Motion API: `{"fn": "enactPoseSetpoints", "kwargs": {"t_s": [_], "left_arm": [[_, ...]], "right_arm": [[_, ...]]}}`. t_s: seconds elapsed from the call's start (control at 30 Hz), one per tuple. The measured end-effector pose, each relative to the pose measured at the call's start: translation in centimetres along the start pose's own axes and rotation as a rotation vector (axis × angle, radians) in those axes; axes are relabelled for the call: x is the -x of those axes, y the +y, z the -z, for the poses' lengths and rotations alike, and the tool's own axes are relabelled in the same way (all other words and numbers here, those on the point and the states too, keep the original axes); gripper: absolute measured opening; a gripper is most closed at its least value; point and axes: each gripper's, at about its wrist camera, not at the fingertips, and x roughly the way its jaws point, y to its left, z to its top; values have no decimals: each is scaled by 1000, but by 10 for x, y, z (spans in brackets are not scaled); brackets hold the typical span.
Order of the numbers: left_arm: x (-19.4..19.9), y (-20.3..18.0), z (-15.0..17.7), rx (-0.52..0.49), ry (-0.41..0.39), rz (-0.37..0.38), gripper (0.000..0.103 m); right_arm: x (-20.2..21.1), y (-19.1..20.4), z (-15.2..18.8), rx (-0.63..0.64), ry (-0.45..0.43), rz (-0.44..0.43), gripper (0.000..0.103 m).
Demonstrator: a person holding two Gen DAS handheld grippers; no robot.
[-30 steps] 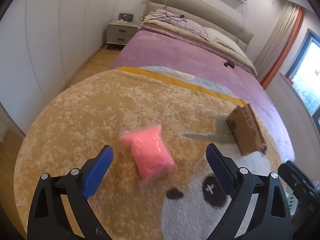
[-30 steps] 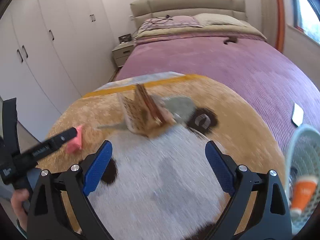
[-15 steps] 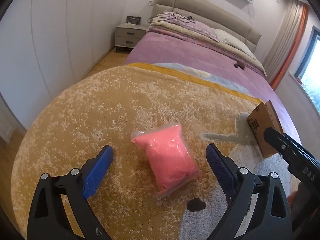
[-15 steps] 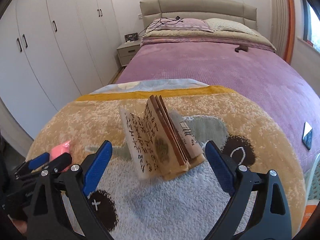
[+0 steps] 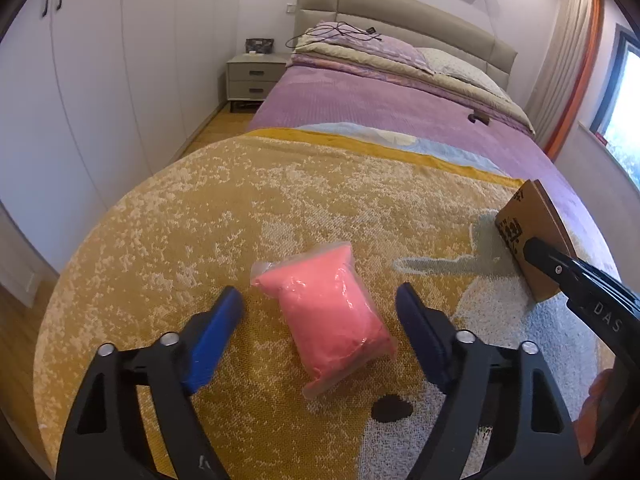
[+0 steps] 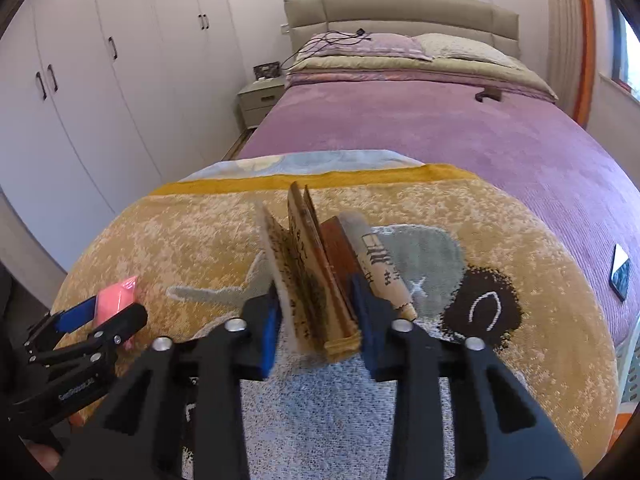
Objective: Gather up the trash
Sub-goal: 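Grasp the pink bag with the left tool while the right tool grasps the brown booklet, then carry the pink bag and booklet to the blue basket and release both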
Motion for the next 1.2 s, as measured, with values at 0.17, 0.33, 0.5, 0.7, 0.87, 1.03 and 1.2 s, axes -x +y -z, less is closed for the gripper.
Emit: {"fn": "enactPoseSetpoints", "kwargs": {"t_s": [0.17, 0.33, 0.5, 0.7, 0.87, 1.03, 1.2], "left_arm": [[0, -4, 0, -27, -7, -7, 66], [2, -10, 1, -49, -31, 19, 40], [17, -13, 4, -74, -100, 86, 39], [39, -32, 4, -115, -149, 197, 39], [74, -68, 9, -185, -205, 276, 39], [97, -112, 16, -243, -221, 359, 39], [110, -172, 28, -317, -215, 449, 39]], "right_arm": [[7, 3, 3, 15, -22, -22, 11], [23, -3, 4, -16, -83, -73, 11], [36, -17, 3, -78, -121, -117, 10], [70, -37, 7, -138, -167, -123, 9], [117, -63, 16, -172, -236, -84, 9], [166, -101, 35, -236, -303, -20, 9], [203, -150, 62, -314, -327, 70, 9]]}}
